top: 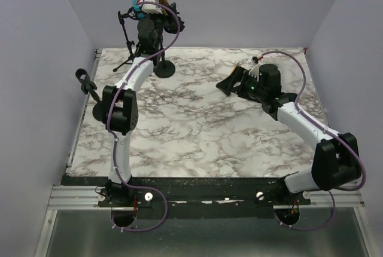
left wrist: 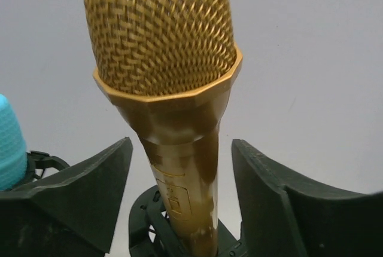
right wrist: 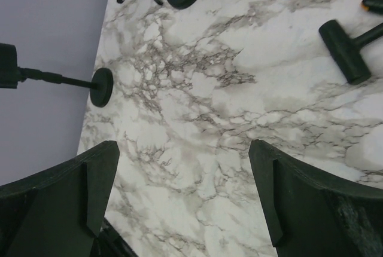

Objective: Remove the microphone from the stand

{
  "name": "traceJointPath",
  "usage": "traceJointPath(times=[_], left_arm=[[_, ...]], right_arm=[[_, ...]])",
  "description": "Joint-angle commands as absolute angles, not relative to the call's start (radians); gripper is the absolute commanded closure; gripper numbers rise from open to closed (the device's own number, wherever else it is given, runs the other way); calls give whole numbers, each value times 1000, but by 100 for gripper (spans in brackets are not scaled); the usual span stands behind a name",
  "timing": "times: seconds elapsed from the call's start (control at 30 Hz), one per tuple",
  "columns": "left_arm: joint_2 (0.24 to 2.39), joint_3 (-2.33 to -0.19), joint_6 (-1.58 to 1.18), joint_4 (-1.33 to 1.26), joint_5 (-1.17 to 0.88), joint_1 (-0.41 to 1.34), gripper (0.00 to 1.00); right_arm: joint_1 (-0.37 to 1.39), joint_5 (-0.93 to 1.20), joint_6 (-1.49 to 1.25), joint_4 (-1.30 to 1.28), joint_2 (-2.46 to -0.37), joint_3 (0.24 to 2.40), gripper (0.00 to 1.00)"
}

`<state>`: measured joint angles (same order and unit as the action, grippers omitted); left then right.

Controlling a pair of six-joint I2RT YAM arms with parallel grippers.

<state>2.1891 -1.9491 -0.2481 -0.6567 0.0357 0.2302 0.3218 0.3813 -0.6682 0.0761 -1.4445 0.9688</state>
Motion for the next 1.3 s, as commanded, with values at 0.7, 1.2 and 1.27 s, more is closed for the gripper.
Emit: traceJointPath(times=[0.7, 1.2, 1.27], left_arm=[[2157, -2290, -189, -592, 0, 224, 89], [1603, -1795, -548, -38, -406, 227, 100], [1572, -1725, -634, -29, -566, 228, 100]], right_arm=[[302, 273, -550, -56, -1318, 1004, 0], [302, 386, -460, -353, -1245, 1086, 0], [302, 442, -490, -336, -1223, 1075, 0]])
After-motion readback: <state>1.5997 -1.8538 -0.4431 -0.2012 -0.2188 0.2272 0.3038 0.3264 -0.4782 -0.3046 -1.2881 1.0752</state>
